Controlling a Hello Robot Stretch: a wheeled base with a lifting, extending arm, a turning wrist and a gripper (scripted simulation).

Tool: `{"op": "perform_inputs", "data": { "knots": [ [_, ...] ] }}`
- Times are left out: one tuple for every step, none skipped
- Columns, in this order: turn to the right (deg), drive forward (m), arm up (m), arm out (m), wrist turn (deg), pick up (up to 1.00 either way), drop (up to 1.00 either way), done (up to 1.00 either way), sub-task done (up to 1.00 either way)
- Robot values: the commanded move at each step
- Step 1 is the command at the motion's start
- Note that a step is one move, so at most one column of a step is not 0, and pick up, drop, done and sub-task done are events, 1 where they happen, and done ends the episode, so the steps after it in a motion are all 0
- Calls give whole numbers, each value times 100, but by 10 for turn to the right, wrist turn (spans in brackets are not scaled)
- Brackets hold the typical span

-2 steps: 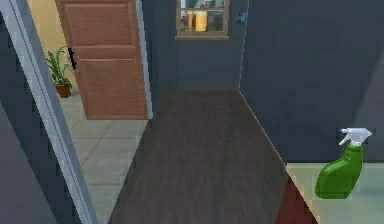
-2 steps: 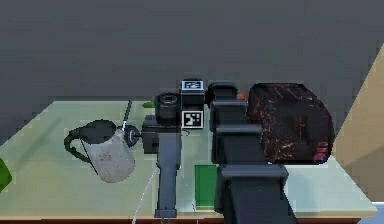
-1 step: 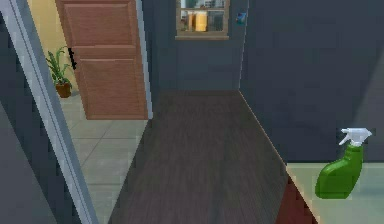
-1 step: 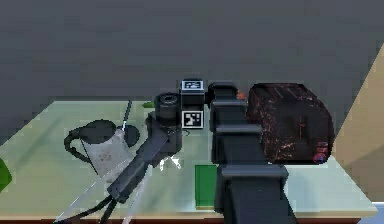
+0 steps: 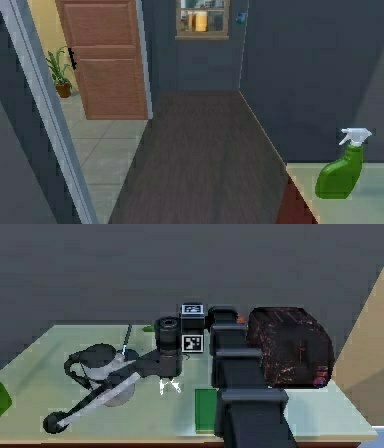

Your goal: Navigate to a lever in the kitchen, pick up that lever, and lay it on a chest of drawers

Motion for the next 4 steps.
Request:
{"op": "perform_inputs", "data": {
  "knots": [
    [0,0,0,0,450,0,0,0,0],
    [0,0,0,0,240,0,0,0,0],
    [0,0,-16,0,0,0,0,0,0],
    [0,0,0,0,0,100,0,0,0]
  ]
}}
